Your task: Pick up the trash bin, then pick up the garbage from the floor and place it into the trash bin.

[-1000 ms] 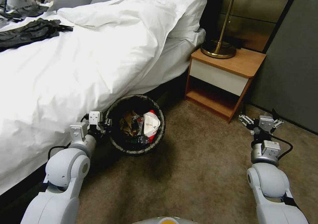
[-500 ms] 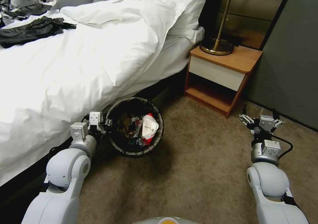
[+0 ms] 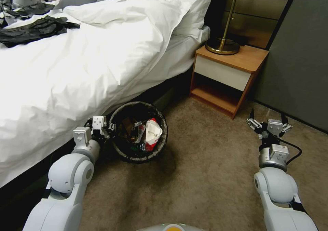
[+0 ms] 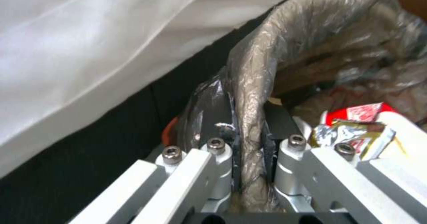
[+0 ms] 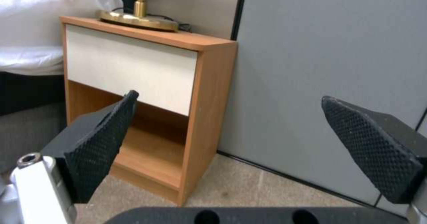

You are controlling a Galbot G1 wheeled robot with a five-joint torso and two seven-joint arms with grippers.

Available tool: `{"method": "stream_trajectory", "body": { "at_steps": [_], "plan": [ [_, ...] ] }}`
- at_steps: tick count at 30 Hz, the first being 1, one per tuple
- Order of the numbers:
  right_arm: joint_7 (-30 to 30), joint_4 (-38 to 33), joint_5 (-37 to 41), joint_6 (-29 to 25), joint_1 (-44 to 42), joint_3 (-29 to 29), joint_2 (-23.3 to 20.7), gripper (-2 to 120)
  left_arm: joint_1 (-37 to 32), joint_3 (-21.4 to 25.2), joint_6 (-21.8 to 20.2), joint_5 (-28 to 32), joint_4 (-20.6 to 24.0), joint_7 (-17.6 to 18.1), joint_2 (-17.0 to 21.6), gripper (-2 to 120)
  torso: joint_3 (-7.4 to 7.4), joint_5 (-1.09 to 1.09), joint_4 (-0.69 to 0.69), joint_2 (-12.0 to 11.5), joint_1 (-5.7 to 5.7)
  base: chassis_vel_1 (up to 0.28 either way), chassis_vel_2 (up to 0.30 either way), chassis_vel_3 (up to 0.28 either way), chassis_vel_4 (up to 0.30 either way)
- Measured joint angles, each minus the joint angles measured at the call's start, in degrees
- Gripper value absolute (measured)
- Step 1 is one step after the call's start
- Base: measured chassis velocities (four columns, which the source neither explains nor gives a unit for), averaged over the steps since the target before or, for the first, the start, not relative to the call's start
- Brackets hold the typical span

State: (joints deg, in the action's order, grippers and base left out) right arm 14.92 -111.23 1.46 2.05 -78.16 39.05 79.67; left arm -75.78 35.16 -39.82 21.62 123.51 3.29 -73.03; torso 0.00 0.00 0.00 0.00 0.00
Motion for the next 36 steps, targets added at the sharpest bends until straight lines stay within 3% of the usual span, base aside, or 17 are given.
{"method": "stream_trajectory", "body": {
  "at_steps": [15,20,36],
  "plan": [
    [0.19,-0.17,-0.18,0.27,-0.07,-0.02,0.06,100,-0.06,-0.15,-0.03,-0.17,-0.04,0.13,-0.17,6,0.0,0.0,-0.01,0.0,0.0,0.083,-0.098,-0.09,0.087],
    [-0.04,0.56,-0.12,-2.85,0.25,0.07,0.11,100,-0.31,-0.07,0.0,-0.33,-0.05,0.11,-0.28,6,-0.01,0.0,0.0,0.0,0.0,0.093,-0.109,-0.096,0.103],
    [-0.08,0.35,0.81,-2.57,0.05,-0.14,0.11,100,-0.59,0.03,-1.07,3.03,1.41,2.1,-0.75,6,-0.01,0.0,0.0,0.0,0.0,0.0,0.0,0.0,0.0]
  ]
}}
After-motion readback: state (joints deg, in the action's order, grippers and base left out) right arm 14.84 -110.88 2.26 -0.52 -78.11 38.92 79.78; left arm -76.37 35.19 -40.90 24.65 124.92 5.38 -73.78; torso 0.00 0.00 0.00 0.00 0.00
